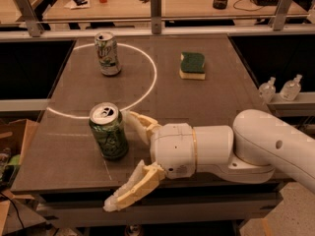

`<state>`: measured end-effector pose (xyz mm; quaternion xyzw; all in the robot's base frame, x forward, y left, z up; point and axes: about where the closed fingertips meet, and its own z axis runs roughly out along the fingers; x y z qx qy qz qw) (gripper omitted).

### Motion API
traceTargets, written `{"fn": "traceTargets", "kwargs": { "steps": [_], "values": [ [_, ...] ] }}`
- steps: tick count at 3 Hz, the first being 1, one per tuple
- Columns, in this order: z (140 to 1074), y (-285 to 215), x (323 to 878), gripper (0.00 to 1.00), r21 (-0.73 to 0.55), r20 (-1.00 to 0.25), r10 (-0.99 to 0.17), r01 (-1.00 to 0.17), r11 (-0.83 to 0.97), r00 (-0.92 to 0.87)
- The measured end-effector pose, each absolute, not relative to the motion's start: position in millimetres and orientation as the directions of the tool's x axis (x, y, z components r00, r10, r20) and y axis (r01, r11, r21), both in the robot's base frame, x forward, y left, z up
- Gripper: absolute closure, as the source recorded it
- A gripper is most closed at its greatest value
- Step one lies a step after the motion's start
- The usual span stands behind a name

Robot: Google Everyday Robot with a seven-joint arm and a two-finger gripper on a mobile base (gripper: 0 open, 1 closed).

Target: Pick green can

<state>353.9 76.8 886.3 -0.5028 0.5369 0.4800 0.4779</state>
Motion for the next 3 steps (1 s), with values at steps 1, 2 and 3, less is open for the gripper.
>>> {"fn": "traceTargets", "kwargs": {
  "steps": [1, 2, 3],
  "values": [
    [885.5, 93.2, 361.8, 0.0, 0.023, -0.998, -0.054, -1.0, 0.016, -0.024],
    [885.2, 104.4, 366.1, 0.0, 0.015, -0.999, -0.037, -1.0, 0.005, -0.015],
    [887.9, 114.0, 370.2, 0.0, 0.0, -1.0, -0.018, -1.0, -0.004, 0.0]
  ]
}}
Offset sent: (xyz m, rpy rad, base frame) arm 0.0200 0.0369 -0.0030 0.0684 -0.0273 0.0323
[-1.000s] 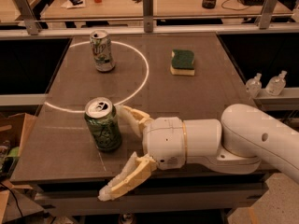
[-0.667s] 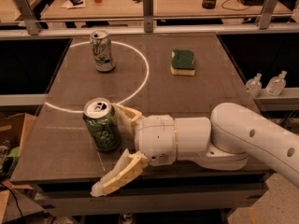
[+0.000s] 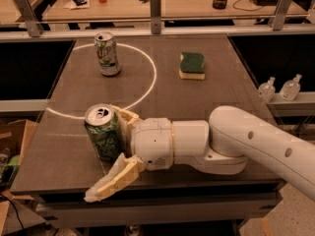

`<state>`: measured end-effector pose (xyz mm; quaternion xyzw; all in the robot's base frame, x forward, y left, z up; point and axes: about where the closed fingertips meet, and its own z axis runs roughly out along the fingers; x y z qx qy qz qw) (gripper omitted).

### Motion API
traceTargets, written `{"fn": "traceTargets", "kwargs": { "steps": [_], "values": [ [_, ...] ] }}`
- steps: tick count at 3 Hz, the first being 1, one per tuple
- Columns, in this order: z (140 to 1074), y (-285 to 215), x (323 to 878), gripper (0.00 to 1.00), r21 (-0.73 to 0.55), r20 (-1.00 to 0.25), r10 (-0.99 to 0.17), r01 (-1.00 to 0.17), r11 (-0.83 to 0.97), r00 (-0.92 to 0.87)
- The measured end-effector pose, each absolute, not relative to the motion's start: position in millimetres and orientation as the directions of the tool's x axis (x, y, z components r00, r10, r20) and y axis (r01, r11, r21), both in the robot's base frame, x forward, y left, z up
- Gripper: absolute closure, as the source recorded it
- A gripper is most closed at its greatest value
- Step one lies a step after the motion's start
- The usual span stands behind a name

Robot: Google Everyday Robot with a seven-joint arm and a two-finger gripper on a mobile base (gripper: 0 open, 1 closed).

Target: Pick green can

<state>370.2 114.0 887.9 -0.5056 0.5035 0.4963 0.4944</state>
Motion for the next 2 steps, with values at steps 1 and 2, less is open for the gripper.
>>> {"fn": "traceTargets", "kwargs": {
  "steps": [1, 2],
  "values": [
    [892.3, 120.4, 372.5, 0.18, -0.021, -1.0, 0.004, -1.0, -0.016, 0.021],
    [894.8, 122.2, 374.5, 0.41, -0.041, -0.999, 0.02, -0.999, -0.028, 0.041]
  ]
}}
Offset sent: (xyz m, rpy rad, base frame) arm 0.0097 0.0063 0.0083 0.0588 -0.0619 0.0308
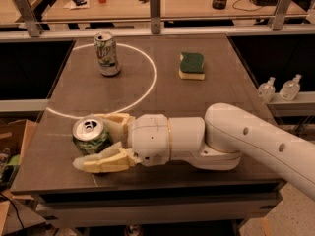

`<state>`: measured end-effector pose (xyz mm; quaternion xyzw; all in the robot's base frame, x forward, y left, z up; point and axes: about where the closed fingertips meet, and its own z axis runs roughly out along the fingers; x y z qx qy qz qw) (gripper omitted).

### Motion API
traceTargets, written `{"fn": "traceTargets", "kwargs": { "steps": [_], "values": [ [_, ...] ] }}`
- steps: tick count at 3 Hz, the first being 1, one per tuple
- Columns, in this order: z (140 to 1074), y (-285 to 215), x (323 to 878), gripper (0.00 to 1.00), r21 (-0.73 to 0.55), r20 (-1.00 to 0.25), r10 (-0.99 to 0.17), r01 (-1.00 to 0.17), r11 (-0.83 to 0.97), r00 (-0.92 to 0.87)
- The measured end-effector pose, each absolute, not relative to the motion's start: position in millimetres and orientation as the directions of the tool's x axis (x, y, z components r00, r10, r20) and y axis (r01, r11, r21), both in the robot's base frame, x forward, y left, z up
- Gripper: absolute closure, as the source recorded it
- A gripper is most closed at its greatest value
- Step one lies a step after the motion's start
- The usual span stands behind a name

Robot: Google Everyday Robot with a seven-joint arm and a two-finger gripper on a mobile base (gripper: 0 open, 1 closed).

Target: Pick green can

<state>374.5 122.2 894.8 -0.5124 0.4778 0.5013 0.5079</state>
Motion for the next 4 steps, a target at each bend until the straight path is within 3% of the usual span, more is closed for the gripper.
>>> {"fn": "traceTargets", "kwargs": {
  "steps": [2, 3, 4],
  "values": [
    [894.6, 122.6, 375.2, 0.87, -0.053, -0.998, 0.025, -0.998, -0.045, 0.052],
    [936.4, 129.3, 400.4, 1.0, -0.091, -0.996, -0.011, -0.99, -0.108, 0.093],
    [943.3, 131.5, 403.7, 1.0, -0.098, -0.995, -0.01, -0.989, -0.112, 0.099]
  ]
}}
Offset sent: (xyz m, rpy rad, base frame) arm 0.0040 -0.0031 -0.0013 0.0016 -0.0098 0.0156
